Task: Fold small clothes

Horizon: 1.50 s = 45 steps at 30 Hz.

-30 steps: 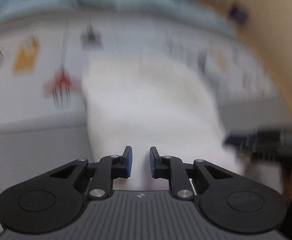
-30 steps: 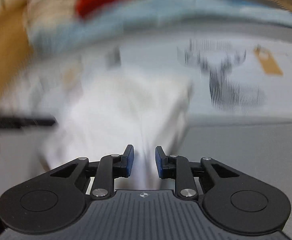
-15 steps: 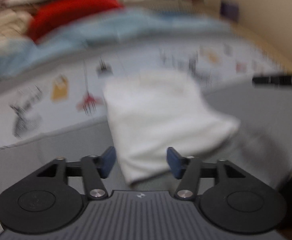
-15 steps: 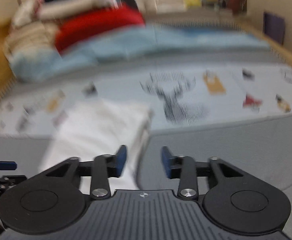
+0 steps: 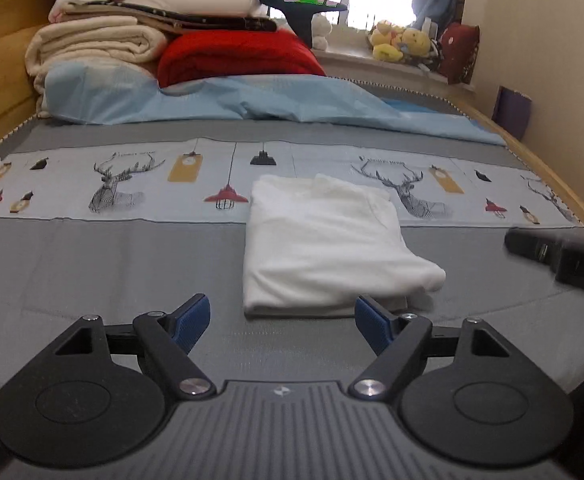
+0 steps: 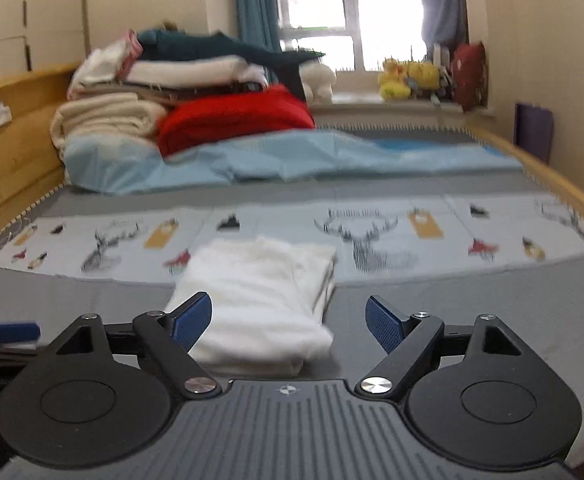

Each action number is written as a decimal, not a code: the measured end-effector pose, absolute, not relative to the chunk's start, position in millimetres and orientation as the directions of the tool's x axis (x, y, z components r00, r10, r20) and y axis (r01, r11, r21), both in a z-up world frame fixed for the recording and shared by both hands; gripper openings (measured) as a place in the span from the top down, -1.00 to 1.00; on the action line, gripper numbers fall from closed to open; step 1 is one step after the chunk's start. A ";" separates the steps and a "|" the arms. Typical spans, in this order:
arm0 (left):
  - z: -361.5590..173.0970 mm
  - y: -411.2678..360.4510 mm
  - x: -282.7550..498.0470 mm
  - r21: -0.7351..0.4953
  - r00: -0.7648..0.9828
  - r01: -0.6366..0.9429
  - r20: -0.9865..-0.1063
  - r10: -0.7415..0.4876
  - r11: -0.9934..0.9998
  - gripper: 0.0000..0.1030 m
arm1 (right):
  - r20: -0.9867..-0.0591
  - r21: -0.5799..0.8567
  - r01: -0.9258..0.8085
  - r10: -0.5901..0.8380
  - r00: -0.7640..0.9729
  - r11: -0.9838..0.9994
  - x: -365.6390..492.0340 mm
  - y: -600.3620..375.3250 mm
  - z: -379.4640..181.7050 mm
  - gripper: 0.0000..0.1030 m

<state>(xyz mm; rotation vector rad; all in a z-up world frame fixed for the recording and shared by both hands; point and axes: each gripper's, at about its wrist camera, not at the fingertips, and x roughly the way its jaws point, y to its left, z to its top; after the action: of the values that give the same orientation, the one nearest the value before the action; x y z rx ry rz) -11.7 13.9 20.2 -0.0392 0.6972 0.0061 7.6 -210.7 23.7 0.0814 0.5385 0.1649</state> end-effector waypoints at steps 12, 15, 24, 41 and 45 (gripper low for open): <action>9.3 20.7 7.3 -0.056 0.741 -0.038 -0.672 -0.009 0.998 -0.64 | -0.576 0.069 -0.196 0.199 0.793 0.978 9.1 -184.0 8.5 -0.65; 6.6 18.9 9.2 -0.054 0.742 -0.025 -0.671 -0.018 0.998 -0.64 | -0.584 0.062 -0.204 0.201 0.786 0.977 10.7 -179.5 5.6 -0.65; 3.6 18.1 12.0 -0.066 0.737 0.005 -0.674 -0.048 0.998 -0.64 | -0.584 0.063 -0.214 0.210 0.784 0.975 14.8 -175.9 3.6 -0.65; 1.8 14.1 13.0 -0.068 0.734 0.021 -0.676 -0.061 0.997 -0.64 | -0.579 0.072 -0.227 0.226 0.783 0.971 14.7 -176.7 3.9 -0.65; 1.9 13.9 12.7 -0.069 0.734 0.021 -0.677 -0.062 0.997 -0.64 | -0.579 0.072 -0.227 0.227 0.783 0.971 14.6 -177.0 3.9 -0.65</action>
<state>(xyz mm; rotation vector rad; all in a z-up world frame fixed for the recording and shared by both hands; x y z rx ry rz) 12.7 13.9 1.9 -0.0582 0.7457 -0.0457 14.6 -177.0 3.9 -0.0013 0.6248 0.2449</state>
